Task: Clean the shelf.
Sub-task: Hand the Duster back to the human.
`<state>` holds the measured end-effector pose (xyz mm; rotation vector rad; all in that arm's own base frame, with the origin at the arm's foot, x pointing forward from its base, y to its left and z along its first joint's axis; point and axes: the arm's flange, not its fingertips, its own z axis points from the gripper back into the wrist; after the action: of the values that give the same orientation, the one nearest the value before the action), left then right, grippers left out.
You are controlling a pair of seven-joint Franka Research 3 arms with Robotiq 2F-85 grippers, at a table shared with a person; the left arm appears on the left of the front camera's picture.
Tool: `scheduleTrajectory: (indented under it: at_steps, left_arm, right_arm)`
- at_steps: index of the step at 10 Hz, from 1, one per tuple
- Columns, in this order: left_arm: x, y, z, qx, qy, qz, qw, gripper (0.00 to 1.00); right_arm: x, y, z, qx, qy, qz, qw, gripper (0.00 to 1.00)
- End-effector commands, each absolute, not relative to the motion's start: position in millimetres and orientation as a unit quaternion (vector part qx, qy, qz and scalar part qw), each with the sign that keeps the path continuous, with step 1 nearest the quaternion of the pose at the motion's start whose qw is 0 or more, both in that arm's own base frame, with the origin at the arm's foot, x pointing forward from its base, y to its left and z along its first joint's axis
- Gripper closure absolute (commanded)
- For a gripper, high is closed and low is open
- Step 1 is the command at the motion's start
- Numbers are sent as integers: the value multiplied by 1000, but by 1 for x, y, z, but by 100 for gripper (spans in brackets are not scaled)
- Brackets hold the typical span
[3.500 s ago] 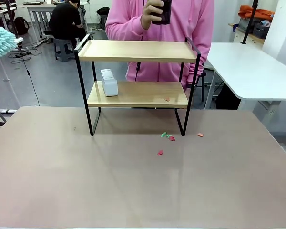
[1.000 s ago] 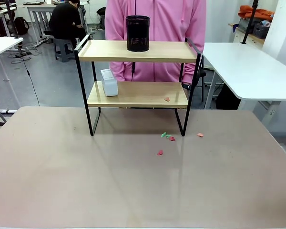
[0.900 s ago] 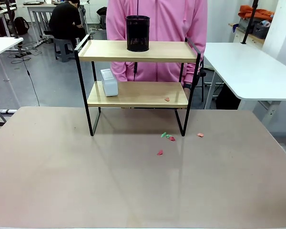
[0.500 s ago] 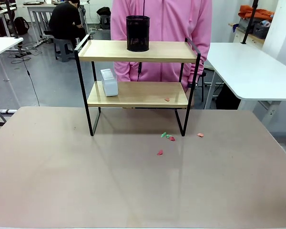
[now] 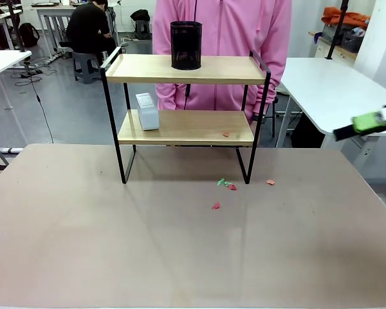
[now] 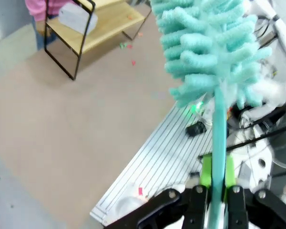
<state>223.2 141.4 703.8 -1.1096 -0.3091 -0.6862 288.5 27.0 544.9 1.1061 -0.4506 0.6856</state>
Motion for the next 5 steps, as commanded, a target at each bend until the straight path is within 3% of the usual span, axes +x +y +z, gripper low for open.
scheduleTrajectory:
  at_steps: [1,5]
  left_arm:
    - [225,57,677,-502,4,-449,739,88]
    - [226,14,655,-490,90,-501,707,88]
  right_arm:
    - [298,44,557,515,-204,316,770,0]
    - [304,47,548,531,-192,308,765,0]
